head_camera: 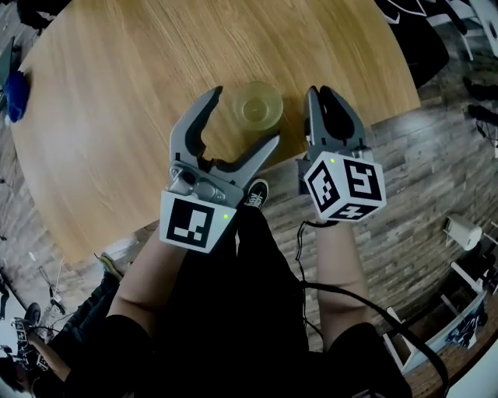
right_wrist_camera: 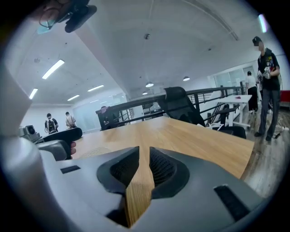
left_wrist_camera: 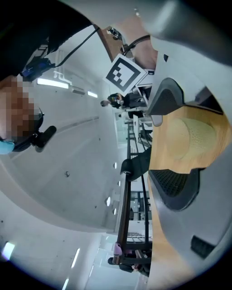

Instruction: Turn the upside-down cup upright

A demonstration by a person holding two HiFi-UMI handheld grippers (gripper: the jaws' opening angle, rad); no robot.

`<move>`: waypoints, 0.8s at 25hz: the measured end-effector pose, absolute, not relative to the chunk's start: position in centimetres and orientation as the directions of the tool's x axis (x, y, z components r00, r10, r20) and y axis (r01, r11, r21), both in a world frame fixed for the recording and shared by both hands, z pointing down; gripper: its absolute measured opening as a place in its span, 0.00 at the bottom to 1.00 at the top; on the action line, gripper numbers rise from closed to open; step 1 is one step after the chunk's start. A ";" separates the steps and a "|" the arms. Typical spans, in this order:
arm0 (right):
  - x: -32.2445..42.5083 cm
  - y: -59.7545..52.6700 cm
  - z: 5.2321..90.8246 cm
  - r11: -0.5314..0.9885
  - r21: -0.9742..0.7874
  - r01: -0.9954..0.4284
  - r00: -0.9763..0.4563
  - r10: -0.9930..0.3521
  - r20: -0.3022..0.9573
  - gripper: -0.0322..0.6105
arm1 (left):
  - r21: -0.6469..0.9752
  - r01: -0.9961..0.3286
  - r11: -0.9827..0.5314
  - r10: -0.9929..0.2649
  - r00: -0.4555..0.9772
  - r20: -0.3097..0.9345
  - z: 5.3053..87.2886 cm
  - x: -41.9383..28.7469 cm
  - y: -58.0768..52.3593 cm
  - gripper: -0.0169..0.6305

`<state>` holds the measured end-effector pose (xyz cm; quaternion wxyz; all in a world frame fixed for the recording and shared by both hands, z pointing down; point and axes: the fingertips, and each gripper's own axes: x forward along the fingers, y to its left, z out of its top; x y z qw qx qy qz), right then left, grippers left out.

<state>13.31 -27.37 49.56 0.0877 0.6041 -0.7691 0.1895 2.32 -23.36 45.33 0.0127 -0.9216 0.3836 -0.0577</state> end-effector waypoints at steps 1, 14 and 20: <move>13.3 -26.7 48.6 0.201 -0.169 -0.965 -0.250 -0.900 0.357 0.16 | -0.042 -0.730 -0.682 -0.731 0.679 0.066 44.2 1.8 -22.9 0.59; 6.2 -14.9 30.3 0.309 -0.133 -0.942 -0.333 -0.911 0.244 0.07 | 0.053 -0.743 -0.667 -0.738 0.669 0.091 30.4 -1.7 -15.2 0.04; 3.5 -10.8 26.1 0.333 -0.112 -0.936 -0.351 -0.906 0.237 0.07 | 0.050 -0.738 -0.672 -0.733 0.674 0.093 25.6 -2.8 -11.3 0.04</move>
